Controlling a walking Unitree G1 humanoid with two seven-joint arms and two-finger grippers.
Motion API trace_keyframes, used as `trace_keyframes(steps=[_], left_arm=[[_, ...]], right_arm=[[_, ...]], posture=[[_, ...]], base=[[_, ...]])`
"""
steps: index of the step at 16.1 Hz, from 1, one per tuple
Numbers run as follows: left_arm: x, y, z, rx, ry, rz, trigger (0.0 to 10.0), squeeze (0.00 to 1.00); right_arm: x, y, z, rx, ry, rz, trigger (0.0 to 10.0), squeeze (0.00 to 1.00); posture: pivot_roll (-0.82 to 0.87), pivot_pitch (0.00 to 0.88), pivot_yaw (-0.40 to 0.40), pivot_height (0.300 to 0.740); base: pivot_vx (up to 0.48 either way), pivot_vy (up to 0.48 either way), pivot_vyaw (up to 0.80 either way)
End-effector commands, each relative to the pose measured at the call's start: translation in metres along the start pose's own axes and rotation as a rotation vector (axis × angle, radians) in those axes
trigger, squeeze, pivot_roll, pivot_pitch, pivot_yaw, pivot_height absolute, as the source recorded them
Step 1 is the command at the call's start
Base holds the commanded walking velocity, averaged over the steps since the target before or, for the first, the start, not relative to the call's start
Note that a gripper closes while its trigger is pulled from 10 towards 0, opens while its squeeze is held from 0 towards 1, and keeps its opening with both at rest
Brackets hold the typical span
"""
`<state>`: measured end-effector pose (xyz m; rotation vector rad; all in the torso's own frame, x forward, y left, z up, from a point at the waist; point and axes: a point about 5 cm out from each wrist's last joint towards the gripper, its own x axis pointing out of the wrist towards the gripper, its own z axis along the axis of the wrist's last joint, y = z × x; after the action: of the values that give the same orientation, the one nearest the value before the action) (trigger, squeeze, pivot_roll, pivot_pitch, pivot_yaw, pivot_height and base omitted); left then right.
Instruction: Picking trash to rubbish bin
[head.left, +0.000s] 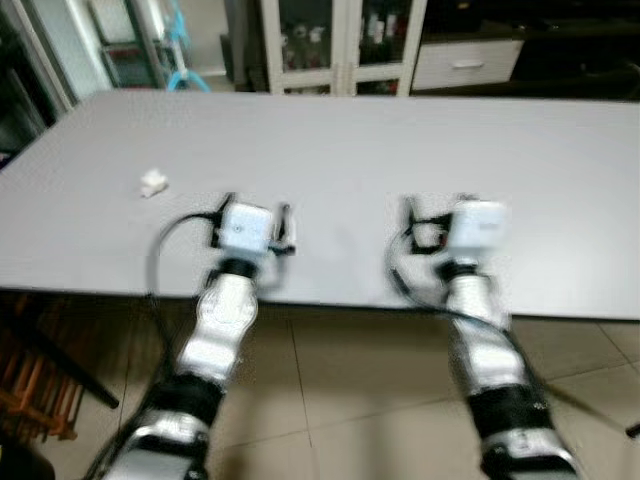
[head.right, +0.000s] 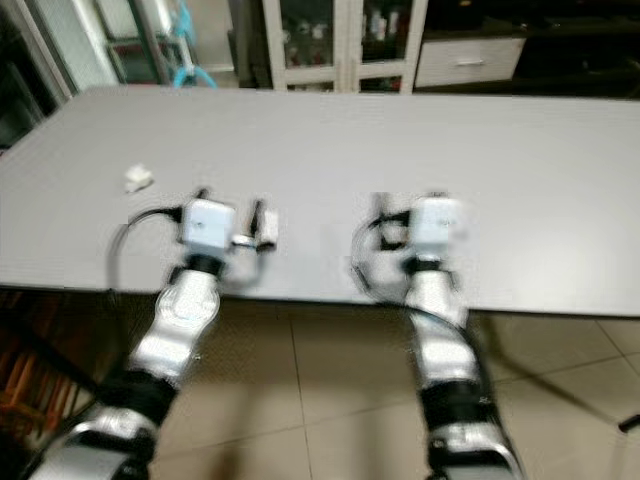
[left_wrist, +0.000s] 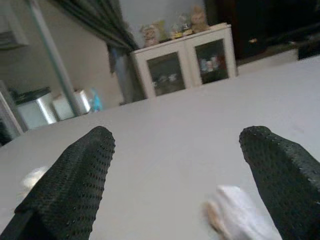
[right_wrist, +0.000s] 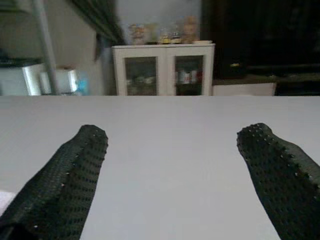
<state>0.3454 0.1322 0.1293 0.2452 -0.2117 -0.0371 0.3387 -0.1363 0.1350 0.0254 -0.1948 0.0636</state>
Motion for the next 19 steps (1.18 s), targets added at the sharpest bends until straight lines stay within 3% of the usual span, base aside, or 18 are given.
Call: trace_keyframes(steps=[1,10,14,17,19], left_arm=[[0.003,-0.008,0.007,-0.008,-0.023,-0.021,10.0,0.00],[0.001,-0.010,0.007,-0.019,-0.027,-0.026,10.0,0.00],[0.000,-0.013,0.006,-0.022,-0.018,-0.046,10.0,0.00],[-0.006,-0.017,-0.010,-0.038,0.061,-0.094,10.0,0.00],[-0.012,-0.022,-0.023,0.006,0.136,-0.144,10.0,0.00]], right_arm=[[0.000,-0.012,0.002,-0.006,-0.006,-0.036,10.0,0.00],[-0.001,-0.012,0.001,-0.007,0.002,-0.033,10.0,0.00],[-0.001,-0.011,0.001,-0.009,0.006,-0.033,10.0,0.00],[0.000,-0.011,0.000,-0.010,0.010,-0.030,10.0,0.00],[0.000,-0.010,0.000,-0.011,0.012,-0.024,10.0,0.00]], posture=[[-0.04,0.030,0.033,0.740],[-0.03,0.052,0.029,0.740],[-0.03,0.057,0.030,0.740],[-0.03,0.058,0.029,0.740],[-0.03,0.058,0.029,0.740]], base=[[0.401,0.000,0.00],[0.387,0.000,0.00],[0.000,0.000,0.00],[0.000,0.000,0.00],[0.000,0.000,0.00]])
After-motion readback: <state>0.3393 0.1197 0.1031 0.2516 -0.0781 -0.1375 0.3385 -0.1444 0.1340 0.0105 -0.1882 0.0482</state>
